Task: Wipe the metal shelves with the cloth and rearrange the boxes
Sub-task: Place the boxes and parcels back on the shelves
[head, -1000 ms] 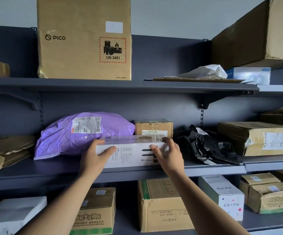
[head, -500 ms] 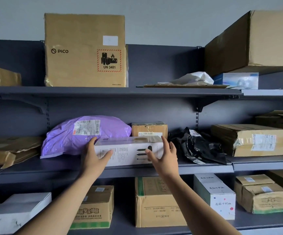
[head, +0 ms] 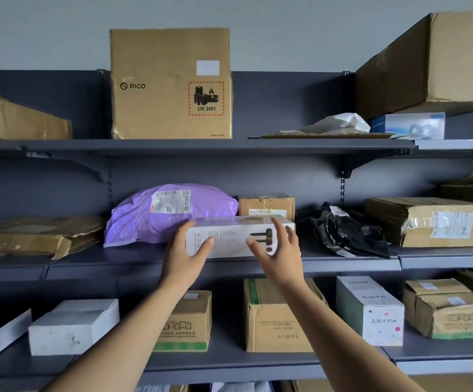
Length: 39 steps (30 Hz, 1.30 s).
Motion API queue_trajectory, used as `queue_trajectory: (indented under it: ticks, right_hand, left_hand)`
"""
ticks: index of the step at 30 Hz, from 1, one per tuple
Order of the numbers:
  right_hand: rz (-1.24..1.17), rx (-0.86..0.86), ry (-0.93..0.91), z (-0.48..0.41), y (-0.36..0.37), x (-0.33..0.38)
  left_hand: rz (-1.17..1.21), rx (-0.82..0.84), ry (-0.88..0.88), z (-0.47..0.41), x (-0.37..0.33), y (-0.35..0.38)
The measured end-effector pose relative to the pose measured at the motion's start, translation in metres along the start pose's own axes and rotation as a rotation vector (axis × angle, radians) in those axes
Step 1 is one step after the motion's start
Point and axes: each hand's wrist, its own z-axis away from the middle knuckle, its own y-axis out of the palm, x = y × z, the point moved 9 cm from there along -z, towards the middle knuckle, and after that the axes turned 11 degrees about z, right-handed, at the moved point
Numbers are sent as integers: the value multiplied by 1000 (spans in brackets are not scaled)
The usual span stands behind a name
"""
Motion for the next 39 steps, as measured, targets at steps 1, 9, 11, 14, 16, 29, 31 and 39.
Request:
queue_trajectory:
  ticks: [1,9,11,14,16,29,31,39]
  right_hand:
    - [-3,1,-3,4,6,5]
    - [-29,30,-59,43,79,100]
    - [-48,39,-65,53,104,130]
    - [-67,53,-104,71,142,175]
    - [-61,64,-110,83,165,198]
    - [38,233,132,221,284,168]
    - [43,292,166,245,299,152]
    - [106,565,351,348,402,55]
  left_hand:
    - [13,14,-11,1,1,-4]
    - [45,72,-33,5,9,-93]
    - [54,70,-42,0,14,-128]
    - [68,56,-51,-5,27,-183]
    - [76,50,-67,-5,38,-216]
    - [42,108,-322,96,176,-306]
    - [20,142,-354,119,196,-305]
    - [-81,197,-667,222,329,-317]
